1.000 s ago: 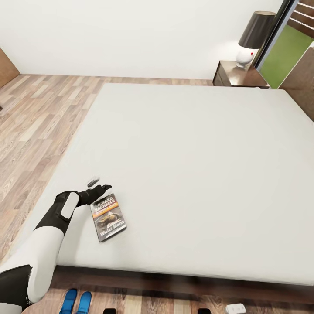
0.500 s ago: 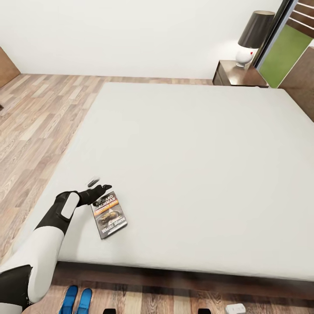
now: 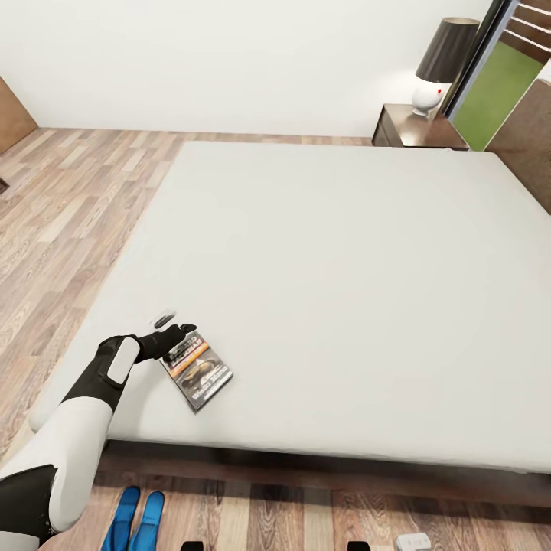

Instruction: In the bedroom, move the book from the bed onto either nightstand, and place the two sandals side by side next to the bed.

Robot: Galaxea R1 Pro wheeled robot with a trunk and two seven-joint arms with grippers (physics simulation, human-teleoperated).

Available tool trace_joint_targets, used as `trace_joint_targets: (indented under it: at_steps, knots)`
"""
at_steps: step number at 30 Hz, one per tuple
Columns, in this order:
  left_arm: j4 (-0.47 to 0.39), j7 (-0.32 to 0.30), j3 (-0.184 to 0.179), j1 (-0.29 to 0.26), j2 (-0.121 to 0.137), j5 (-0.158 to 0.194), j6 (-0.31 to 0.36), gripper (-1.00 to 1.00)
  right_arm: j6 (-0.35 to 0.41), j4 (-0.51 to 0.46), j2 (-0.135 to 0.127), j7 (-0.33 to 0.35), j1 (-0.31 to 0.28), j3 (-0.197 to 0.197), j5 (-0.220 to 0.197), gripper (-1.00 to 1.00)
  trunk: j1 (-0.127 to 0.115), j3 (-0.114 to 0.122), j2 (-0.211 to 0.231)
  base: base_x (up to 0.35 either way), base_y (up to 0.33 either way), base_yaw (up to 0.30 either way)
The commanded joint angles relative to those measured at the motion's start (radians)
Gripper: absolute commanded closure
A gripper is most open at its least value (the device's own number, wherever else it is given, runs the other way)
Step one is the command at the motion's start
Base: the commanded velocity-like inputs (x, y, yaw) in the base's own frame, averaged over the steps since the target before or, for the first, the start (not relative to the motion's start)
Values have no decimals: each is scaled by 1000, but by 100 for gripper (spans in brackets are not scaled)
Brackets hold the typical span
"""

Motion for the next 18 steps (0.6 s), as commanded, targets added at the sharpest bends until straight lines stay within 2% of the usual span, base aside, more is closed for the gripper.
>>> trace_joint_targets:
  at_steps: [1,18]
  knots:
    - [0,-2,4,0,0,-3,7,-100,-7,4,-1,1,-1,-8,9,-100,0,-1,0,-4,0,0]
    - [1,-3,4,0,-1,-2,7,-100,-7,4,-1,1,-1,-8,9,-100,0,-1,0,0,0,0]
